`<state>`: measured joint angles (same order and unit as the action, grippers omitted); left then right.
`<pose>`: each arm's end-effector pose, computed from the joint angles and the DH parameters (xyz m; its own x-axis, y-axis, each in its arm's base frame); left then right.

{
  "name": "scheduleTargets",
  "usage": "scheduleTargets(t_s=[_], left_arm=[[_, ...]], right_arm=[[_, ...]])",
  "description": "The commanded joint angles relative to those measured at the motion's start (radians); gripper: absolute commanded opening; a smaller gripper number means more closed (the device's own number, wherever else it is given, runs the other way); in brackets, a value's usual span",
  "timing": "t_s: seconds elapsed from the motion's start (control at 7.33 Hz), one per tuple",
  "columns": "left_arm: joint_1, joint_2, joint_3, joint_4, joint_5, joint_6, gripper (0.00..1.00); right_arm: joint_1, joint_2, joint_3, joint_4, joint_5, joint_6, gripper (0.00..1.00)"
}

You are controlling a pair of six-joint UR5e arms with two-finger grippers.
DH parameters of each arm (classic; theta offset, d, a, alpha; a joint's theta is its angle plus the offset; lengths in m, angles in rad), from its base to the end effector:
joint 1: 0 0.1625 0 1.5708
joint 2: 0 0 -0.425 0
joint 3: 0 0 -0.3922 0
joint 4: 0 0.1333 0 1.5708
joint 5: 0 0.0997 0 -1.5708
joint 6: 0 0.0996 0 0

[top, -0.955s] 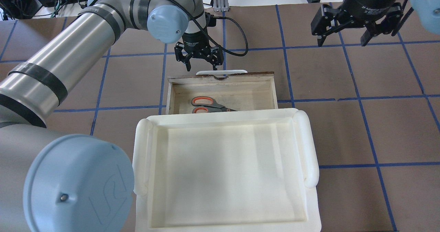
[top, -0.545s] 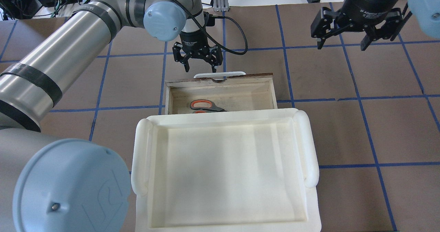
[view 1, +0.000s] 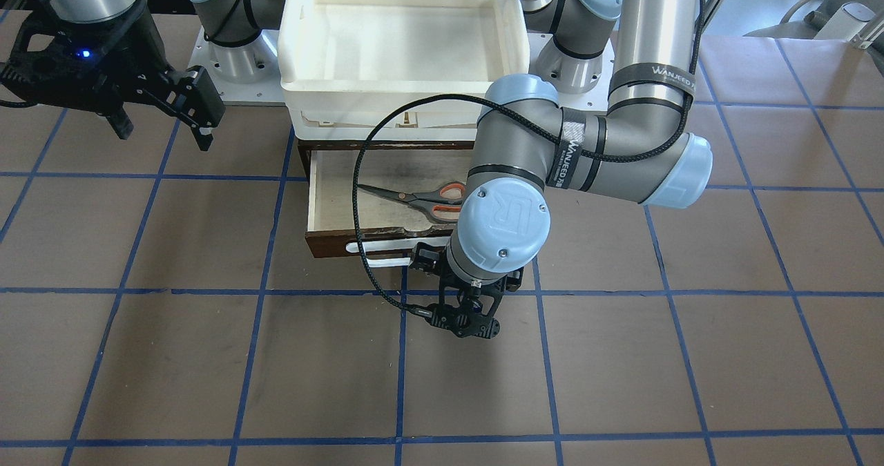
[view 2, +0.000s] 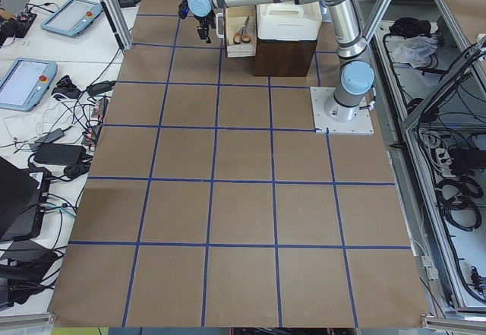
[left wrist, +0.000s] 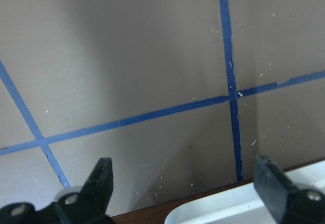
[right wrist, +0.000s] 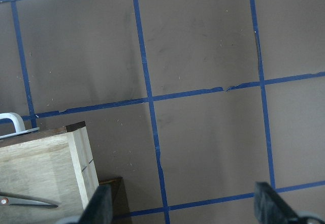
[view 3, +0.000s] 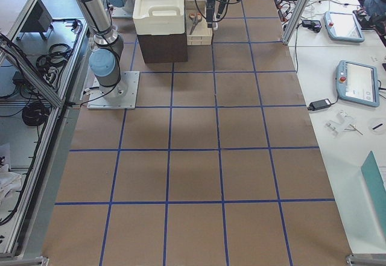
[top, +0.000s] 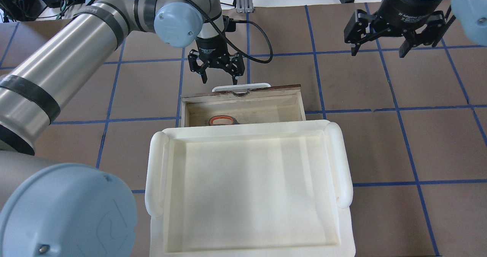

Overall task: Put scissors in drawer and close it
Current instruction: 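Lower the left gripper to the drawer's white handle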

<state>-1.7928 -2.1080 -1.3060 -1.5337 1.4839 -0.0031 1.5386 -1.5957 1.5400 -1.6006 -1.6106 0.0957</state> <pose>-0.2858 -0.6214 0.3024 -0.9769 0.1967 0.0837 0.2111 0.9492 0.2334 0.1135 -0.4928 0.5186 -0.9909 0.1306 0.0313 0.1273 0.9879 -0.0888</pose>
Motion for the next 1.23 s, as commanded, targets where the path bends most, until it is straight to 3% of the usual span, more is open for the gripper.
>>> scheduleTargets(t_s=[0.0, 0.95, 1.09], left_arm=[[0.006, 0.038, -0.028, -0.051, -0.001, -0.008, 1.00], [0.029, 0.068, -0.027, -0.091, -0.031, -0.024, 1.00], [0.035, 0.069, -0.021, -0.076, -0.077, -0.170, 1.00]], right_arm=[[0.000, -0.004, 0.002, 0.004, 0.008, -0.054, 1.00], [-0.002, -0.010, 0.003, 0.010, 0.006, -0.123, 1.00], [0.000, -0.010, 0.003, 0.008, 0.006, -0.120, 1.00]])
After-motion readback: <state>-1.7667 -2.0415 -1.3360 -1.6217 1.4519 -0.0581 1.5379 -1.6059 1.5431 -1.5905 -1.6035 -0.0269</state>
